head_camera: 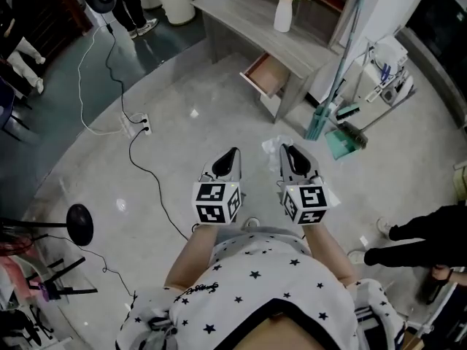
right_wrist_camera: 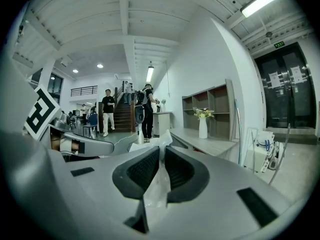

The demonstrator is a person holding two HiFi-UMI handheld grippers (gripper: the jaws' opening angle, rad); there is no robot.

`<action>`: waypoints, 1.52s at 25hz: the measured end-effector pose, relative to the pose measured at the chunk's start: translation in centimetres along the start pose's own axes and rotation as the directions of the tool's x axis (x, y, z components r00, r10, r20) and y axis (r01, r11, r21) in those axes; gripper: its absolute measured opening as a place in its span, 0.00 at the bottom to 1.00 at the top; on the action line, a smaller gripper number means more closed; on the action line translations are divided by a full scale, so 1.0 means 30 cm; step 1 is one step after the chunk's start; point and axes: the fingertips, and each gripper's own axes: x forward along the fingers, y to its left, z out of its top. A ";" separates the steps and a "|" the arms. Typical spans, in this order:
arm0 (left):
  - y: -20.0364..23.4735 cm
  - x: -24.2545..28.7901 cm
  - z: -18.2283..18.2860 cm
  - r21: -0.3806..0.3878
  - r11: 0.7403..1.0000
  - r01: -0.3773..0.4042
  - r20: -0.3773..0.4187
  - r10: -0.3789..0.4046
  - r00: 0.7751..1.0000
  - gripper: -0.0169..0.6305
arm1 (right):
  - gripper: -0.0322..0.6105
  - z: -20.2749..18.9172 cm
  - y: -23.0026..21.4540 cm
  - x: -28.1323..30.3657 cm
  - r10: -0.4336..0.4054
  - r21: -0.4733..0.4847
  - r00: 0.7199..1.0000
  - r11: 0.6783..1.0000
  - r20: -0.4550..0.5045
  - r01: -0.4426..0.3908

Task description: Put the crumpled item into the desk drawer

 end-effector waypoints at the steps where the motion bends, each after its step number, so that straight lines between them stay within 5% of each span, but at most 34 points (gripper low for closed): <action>1: -0.003 0.000 0.003 0.000 1.000 -0.001 0.002 0.001 1.000 0.04 | 0.10 0.001 -0.002 0.002 0.002 0.000 1.000 1.000 0.000 -0.002; 15: 0.124 0.039 0.000 -0.039 0.997 -0.060 -0.028 0.059 0.998 0.04 | 0.10 -0.002 0.028 0.149 0.043 0.008 0.999 0.999 -0.007 -0.043; 38: 0.410 0.740 0.322 -0.001 0.997 0.078 -0.062 -0.078 0.995 0.05 | 0.10 0.176 -0.265 0.831 -0.055 0.028 0.998 0.998 -0.022 0.056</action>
